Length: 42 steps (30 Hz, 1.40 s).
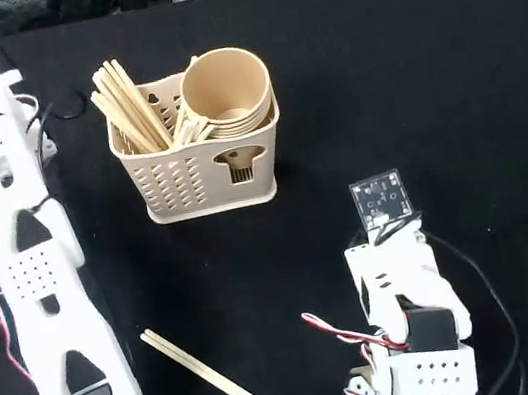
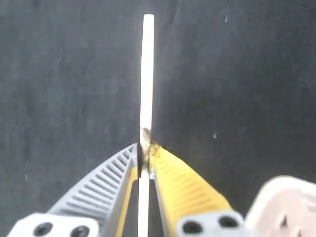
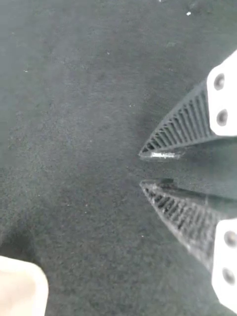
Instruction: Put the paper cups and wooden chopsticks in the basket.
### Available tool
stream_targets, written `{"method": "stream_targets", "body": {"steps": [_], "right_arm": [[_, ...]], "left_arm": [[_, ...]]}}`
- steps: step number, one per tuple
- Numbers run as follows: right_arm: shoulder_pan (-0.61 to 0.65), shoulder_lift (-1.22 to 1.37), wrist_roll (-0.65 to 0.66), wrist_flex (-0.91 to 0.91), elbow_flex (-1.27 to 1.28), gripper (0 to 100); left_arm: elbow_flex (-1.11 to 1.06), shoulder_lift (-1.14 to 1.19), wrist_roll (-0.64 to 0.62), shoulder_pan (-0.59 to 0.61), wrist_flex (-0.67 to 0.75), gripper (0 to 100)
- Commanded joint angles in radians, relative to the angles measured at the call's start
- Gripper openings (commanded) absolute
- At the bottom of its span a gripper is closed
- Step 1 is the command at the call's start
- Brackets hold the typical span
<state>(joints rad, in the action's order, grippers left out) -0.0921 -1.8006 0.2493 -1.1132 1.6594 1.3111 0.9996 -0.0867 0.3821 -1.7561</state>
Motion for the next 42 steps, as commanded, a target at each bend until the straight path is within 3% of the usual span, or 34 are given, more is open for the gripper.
{"method": "stream_targets", "body": {"steps": [1, 8, 16, 24, 33, 38, 42], "right_arm": [[0.012, -0.077, 0.011, 0.023, -0.004, 8.2], [0.012, -0.077, 0.011, 0.023, -0.004, 8.2], [0.012, -0.077, 0.011, 0.023, -0.004, 8.2], [0.012, -0.077, 0.011, 0.023, -0.004, 8.2], [0.012, -0.077, 0.011, 0.023, -0.004, 8.2], [0.012, -0.077, 0.011, 0.023, -0.004, 8.2], [0.012, -0.077, 0.011, 0.023, -0.004, 8.2]], "left_arm": [[-0.309, -0.276, -0.018, -0.001, -0.005, 3], [-0.605, -0.706, -0.011, 0.007, 0.012, 3], [-1.059, -1.053, -0.063, -0.013, 0.267, 3], [-1.644, -1.649, -0.074, -0.065, 0.697, 3], [-2.072, -2.259, -0.075, -0.24, 1.28, 3], [-2.203, -2.424, -0.069, -0.352, 1.631, 3], [-2.187, -2.391, -0.069, -0.392, 1.694, 3]]}}
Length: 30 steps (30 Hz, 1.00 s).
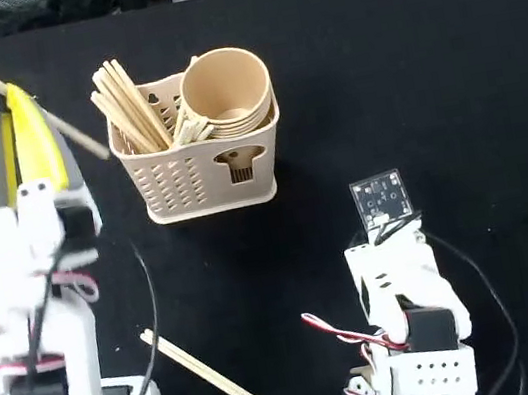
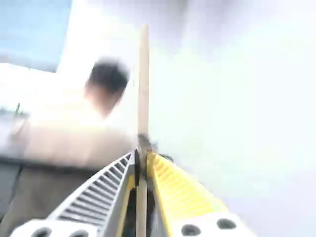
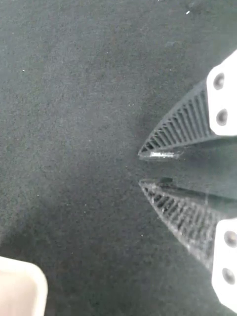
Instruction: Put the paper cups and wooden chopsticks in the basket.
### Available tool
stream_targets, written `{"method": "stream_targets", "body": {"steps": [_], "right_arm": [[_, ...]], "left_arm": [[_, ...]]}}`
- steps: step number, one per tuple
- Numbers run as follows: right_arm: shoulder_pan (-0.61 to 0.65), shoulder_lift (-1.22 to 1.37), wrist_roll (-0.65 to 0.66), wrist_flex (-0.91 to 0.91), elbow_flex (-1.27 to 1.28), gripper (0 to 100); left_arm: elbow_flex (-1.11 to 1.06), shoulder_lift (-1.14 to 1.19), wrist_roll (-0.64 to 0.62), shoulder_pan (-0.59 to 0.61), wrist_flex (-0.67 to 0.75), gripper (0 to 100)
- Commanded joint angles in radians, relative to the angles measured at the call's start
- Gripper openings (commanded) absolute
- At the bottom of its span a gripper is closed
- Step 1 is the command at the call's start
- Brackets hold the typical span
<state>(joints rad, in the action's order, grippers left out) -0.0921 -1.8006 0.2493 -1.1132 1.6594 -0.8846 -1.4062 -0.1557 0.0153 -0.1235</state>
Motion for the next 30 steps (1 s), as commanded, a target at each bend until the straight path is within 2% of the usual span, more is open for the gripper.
{"method": "stream_targets", "body": {"steps": [1, 6, 11, 13, 16, 23, 25, 27, 30], "right_arm": [[0.012, -0.077, 0.011, 0.023, -0.004, 8.2], [0.012, -0.077, 0.011, 0.023, -0.005, 8.2], [0.012, -0.077, 0.011, 0.023, -0.005, 8.2], [0.012, -0.077, 0.011, 0.023, -0.005, 8.2], [0.012, -0.077, 0.011, 0.023, -0.007, 8.2], [0.012, -0.077, 0.011, 0.02, -0.012, 8.2], [0.014, -0.076, 0.011, 0.002, -0.054, 8.2], [0.035, -0.076, 0.011, -0.058, -0.116, 8.2], [0.175, -0.071, 0.055, -0.141, -0.176, 7.8]], "left_arm": [[0.015, 0.044, -0.008, -0.022, 0.063, 3], [0.033, 0.29, -0.115, 0.002, 0.068, 3], [0.065, 0.519, -0.117, 0.001, 0.06, 3], [0.067, 0.552, -0.115, -0.001, 0.006, 7], [0.133, 0.551, -0.157, -0.018, -0.229, 19], [0.522, 0.555, -0.184, -0.008, -0.818, 20], [0.613, 0.557, -0.183, 0.064, -0.976, 20], [0.656, 0.559, -0.175, 0.16, -1.074, 20], [0.651, 0.559, -0.104, 0.338, -1.148, 19]]}}
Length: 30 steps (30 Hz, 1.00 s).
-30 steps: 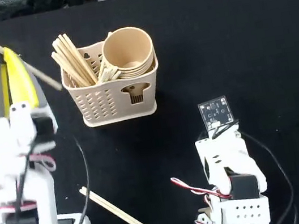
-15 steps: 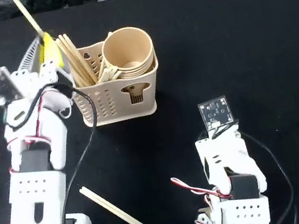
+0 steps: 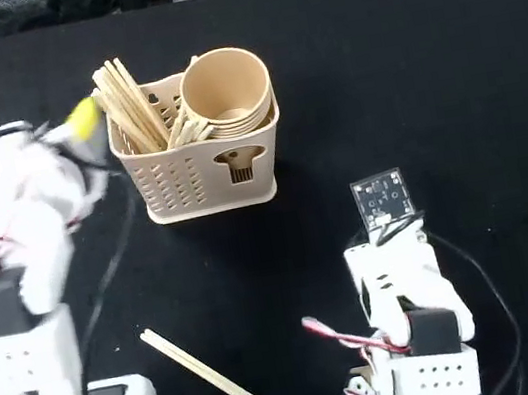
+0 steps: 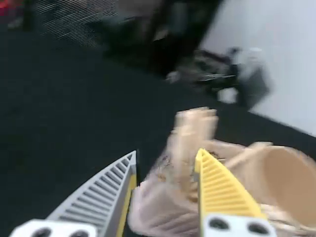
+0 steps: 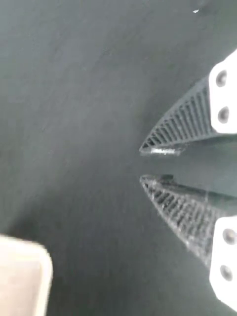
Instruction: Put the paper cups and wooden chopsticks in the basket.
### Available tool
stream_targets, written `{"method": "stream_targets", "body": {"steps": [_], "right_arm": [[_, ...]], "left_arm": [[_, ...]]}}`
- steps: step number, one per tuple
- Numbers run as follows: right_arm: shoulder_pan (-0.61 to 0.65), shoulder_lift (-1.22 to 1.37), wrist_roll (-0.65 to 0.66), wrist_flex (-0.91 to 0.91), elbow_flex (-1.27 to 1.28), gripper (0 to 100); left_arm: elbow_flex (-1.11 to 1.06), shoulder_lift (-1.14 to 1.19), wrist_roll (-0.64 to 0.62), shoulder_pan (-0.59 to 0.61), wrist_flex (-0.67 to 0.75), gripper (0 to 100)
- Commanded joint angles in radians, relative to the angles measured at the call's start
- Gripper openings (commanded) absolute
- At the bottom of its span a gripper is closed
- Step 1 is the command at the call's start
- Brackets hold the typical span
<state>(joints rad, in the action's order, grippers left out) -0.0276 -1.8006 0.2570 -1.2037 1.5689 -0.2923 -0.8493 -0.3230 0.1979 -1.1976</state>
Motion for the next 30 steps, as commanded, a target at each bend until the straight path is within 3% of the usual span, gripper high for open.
{"method": "stream_targets", "body": {"steps": [1, 9, 13, 17, 20, 24, 30], "right_arm": [[0.157, -0.07, 0.071, -0.04, -0.082, 7.7], [0.422, 0.053, 0.189, -0.063, -0.197, 7.0], [0.539, 0.328, 0.19, -0.081, -0.341, 6.0], [0.755, 0.651, 0.166, -0.123, -0.492, 6.2], [0.936, 0.846, 0.026, -0.091, -0.541, 8.9], [1.132, 1.049, -0.097, 0.017, -0.547, 21.4], [1.191, 1.345, -0.23, 0.115, -0.679, 29.0]], "left_arm": [[0.036, 0.002, 0.094, 0.206, -0.078, 19], [-0.338, 0.002, 0.253, 0.407, 0.15, 19], [-0.53, 0.002, 0.253, 0.463, 0.325, 19], [-0.628, 0.002, 0.249, 0.486, 0.419, 19], [-0.622, 0.002, 0.247, 0.486, 0.427, 19], [-0.559, 0.002, 0.247, 0.486, 0.367, 19], [-0.467, -0.009, 0.245, 0.486, 0.218, 19]]}}
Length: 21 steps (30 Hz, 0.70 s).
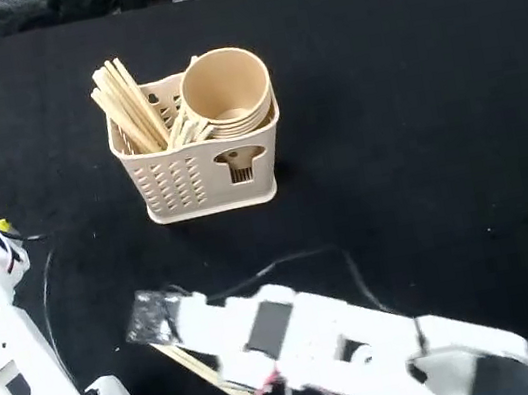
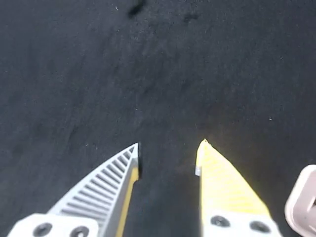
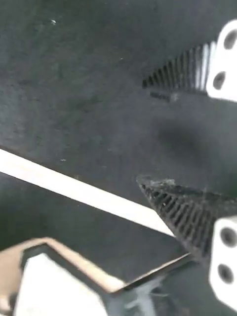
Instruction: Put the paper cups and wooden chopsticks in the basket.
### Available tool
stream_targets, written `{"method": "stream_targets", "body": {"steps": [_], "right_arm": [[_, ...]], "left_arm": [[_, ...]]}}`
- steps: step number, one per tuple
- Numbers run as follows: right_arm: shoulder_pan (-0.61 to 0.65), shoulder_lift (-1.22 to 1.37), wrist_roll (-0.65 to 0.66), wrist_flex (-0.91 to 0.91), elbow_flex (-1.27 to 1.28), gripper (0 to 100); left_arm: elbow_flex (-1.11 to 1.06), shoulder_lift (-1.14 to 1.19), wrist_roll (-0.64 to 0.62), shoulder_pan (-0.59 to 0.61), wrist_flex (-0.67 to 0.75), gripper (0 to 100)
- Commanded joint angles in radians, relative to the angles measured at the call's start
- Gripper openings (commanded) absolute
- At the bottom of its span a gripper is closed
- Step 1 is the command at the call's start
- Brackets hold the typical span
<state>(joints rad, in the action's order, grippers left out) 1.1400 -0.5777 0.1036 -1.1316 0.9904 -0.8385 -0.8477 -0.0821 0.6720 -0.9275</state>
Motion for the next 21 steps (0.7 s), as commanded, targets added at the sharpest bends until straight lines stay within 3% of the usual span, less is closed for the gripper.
{"method": "stream_targets", "body": {"steps": [1, 6, 12, 18, 21], "right_arm": [[0.025, 0.168, -0.112, 0.052, -0.128, 29.0], [0.063, 0.377, -0.262, 0.101, -0.237, 29.0], [0.169, 0.576, -0.327, 0.207, -0.315, 29.0], [0.124, 0.713, -0.348, 0.21, -0.395, 28.5], [0.097, 0.731, -0.339, 0.195, -0.427, 19.4]], "left_arm": [[0.084, -0.011, 0.003, 0.012, -0.068, 19], [0.084, -0.012, 0.003, 0.018, -0.1, 19], [0.079, -0.012, 0.003, 0.019, -0.173, 19], [0.062, -0.012, 0.003, 0.012, -0.176, 19], [0.051, -0.012, 0.003, 0.01, -0.175, 19]]}}
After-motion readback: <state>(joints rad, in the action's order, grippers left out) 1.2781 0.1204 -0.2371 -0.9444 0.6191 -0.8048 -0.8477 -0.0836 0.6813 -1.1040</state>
